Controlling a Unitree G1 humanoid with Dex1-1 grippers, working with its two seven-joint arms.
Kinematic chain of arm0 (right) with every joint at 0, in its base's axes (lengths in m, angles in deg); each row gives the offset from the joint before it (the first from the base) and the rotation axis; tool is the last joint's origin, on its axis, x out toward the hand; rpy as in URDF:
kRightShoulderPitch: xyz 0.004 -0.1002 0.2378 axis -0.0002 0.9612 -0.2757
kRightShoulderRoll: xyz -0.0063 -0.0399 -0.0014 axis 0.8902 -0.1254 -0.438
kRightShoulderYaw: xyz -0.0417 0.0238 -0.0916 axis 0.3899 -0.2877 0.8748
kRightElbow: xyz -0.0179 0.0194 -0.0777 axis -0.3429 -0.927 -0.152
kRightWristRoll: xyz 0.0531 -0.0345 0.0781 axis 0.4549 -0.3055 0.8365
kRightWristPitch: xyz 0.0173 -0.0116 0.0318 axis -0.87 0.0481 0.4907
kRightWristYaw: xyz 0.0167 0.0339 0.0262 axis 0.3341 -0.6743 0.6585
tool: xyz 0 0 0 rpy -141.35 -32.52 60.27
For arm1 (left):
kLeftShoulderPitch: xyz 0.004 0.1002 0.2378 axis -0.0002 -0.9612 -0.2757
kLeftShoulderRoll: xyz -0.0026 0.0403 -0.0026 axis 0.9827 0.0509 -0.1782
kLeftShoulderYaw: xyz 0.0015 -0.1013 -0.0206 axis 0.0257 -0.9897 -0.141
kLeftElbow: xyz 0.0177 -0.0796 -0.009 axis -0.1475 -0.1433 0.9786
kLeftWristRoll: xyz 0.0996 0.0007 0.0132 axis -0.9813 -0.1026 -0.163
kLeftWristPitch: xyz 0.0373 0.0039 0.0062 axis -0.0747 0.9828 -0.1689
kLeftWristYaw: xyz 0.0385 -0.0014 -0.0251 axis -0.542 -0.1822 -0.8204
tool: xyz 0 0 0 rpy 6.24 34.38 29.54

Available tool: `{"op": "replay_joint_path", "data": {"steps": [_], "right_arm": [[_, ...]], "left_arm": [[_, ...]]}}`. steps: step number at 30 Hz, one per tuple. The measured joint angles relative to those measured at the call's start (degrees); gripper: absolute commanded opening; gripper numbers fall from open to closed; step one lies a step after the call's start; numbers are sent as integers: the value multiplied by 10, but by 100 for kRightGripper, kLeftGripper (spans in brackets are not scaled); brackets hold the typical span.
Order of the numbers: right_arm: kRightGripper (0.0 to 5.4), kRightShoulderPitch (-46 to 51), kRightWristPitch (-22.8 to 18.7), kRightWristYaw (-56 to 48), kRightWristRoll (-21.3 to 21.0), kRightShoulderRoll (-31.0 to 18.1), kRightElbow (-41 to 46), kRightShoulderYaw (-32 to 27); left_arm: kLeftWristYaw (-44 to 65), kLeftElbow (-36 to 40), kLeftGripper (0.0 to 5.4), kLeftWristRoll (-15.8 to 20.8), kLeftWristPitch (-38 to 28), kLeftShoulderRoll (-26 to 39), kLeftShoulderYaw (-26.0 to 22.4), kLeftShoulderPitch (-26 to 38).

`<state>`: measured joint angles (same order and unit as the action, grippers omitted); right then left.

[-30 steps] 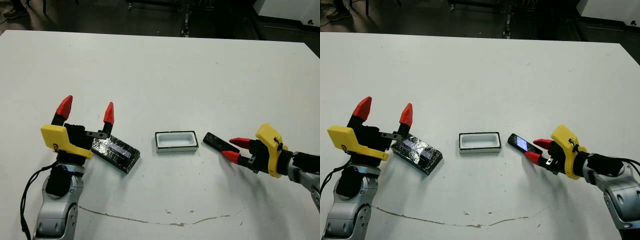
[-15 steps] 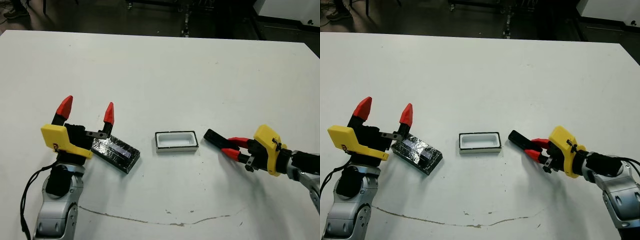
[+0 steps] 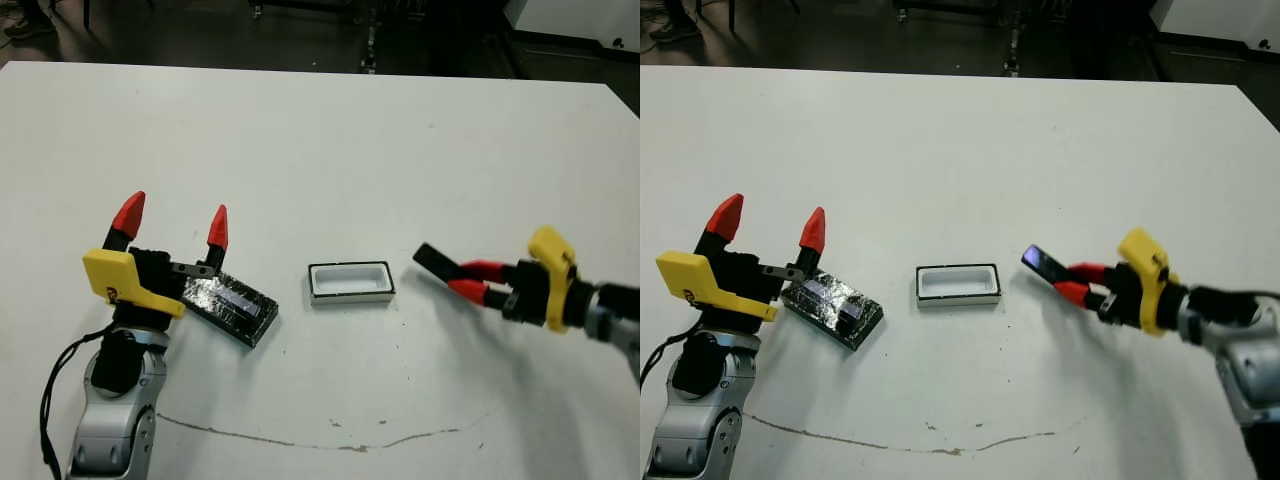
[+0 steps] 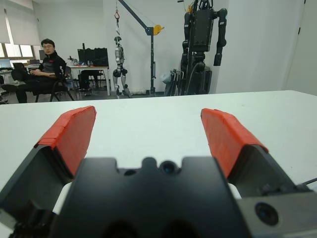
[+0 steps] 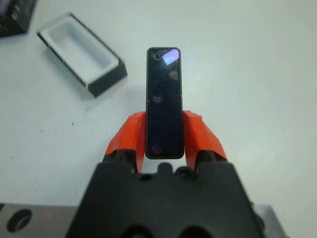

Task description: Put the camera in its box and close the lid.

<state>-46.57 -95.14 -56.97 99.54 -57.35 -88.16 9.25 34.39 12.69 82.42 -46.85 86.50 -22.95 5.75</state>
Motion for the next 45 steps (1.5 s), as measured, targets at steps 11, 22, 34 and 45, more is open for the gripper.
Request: {"op": "replay_joint_path", "data": {"steps": [11, 22, 34, 45], "right_arm": [[171, -239, 32, -180, -75, 1, -134, 132], [171, -322, 68, -236, -128, 45, -149, 189], [171, -330, 99, -254, -139, 88, -158, 211], [171, -331, 91, -263, -155, 115, -174, 239]], "left_arm": [[0, -3, 540, 3, -4, -2, 1, -1], [0, -2, 540, 7, -3, -1, 1, -2], [-1, -2, 540, 8, -3, -1, 2, -2], [-1, -2, 540, 10, -3, -2, 2, -3]]}}
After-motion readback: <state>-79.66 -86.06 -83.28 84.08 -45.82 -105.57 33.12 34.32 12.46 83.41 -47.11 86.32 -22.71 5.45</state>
